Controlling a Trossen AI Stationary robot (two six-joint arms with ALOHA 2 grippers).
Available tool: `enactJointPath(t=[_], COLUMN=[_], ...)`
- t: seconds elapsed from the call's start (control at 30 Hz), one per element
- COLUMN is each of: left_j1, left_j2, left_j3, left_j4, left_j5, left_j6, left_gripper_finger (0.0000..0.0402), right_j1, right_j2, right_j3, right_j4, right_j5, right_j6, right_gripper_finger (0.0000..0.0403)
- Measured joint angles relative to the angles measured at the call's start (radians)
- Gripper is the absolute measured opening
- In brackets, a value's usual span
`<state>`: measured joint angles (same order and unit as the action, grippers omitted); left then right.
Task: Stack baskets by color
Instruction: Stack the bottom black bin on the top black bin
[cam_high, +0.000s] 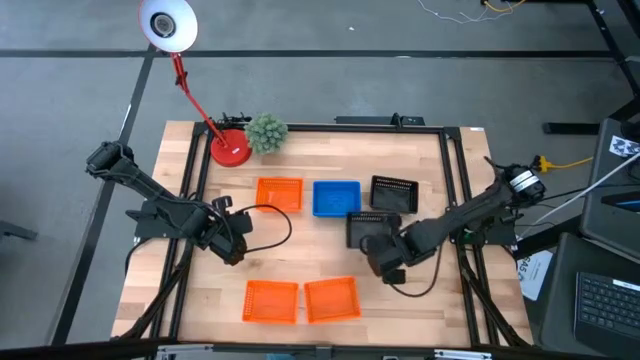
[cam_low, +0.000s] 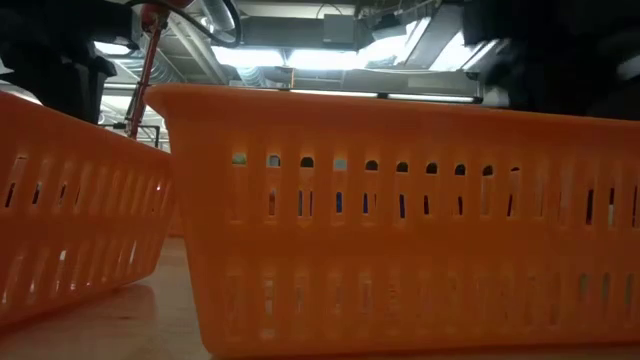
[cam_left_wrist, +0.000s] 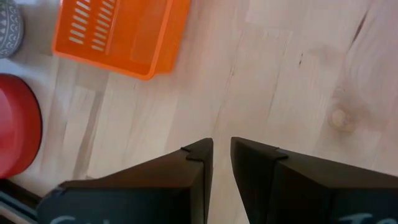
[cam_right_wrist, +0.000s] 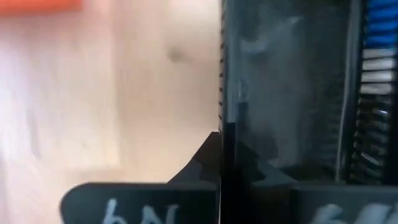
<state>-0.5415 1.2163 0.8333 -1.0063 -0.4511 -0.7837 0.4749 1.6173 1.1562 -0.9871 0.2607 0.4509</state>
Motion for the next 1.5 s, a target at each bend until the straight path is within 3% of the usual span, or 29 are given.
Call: enactJointPath(t=[0.17,0.33,0.63,0.77,0.97,1.5], left_j1=[0.000,0.000,0.000,0.000,0.000,0.000], left_j2=[0.000,0.000,0.000,0.000,0.000,0.000], left_j3=[0.000,0.001,0.001,0.001,0.001,0.001], left_j4=[0.001,0.002,0.007,0.007,0.007,0.009], left_j5=[-0.001,-0.003,-0.038,-0.038,-0.039,-0.039], left_j6=[0.000,0.007,0.034,0.034,0.033,0.027], left_gripper_finger=[0.0049,0.0049,0.0049,0.0049,0.0049,0.0049], right_j1=[0.012,-0.096,-0.304,-0.341,-0.359,-0.358], right_j2=[-0.008,-0.062,-0.184,-0.222,-0.246,-0.246], right_j3=[0.093,0.037,-0.219,-0.293,-0.393,-0.404], right_j4=[-0.376,-0.535,-0.246,-0.148,0.050,0.087], right_j5=[0.263,0.295,0.210,0.194,0.064,0.000], right_j6=[0.117,0.199,-0.096,-0.174,-0.254,-0.333], right_gripper_finger=[0.0001,0.0001,0.0000,0.0000,0.0000,0.0000])
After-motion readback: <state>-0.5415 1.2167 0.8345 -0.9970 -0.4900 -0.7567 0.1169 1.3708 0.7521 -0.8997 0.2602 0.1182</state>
